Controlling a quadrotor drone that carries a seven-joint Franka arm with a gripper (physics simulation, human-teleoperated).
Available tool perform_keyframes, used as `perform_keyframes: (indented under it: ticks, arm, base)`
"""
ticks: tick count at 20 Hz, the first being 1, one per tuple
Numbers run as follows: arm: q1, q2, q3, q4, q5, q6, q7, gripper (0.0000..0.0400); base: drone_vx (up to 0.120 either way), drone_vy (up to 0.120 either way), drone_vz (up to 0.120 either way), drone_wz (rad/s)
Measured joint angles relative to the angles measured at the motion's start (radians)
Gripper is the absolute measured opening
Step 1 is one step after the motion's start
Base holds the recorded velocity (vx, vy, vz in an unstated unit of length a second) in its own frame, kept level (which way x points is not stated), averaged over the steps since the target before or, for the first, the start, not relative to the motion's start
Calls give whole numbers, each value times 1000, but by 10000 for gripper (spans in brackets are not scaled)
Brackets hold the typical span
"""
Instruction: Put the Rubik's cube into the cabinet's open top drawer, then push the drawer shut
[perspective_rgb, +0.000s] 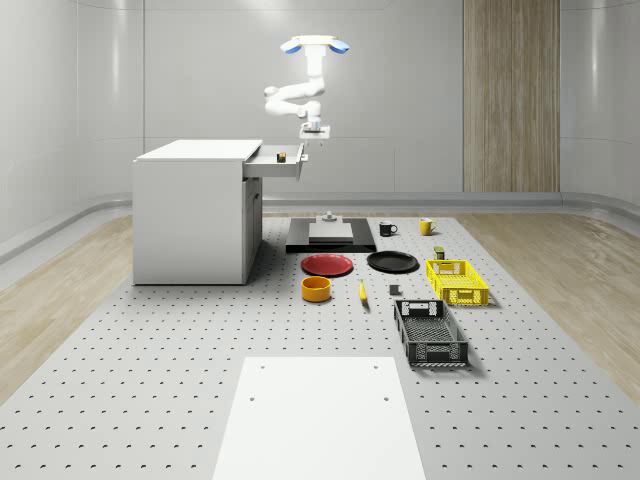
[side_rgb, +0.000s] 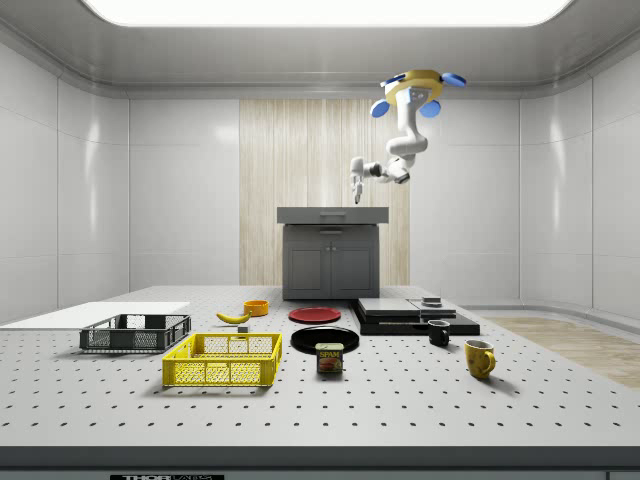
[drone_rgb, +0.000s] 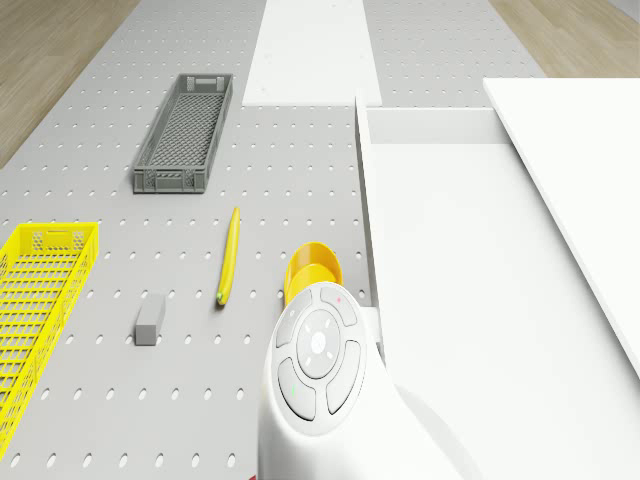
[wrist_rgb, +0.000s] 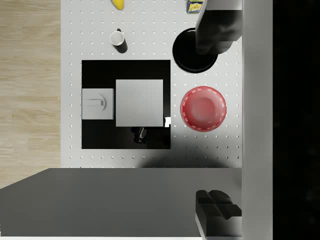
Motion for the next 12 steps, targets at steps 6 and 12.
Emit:
perform_keyframes:
  ticks: [6, 12]
  arm:
    - [2, 4, -1, 0, -2, -3, -2, 400]
    - [4, 7, -1, -1, -3, -6, -3, 400]
  base:
    - [0, 93, -67, 0]
    - [0, 120, 0, 0]
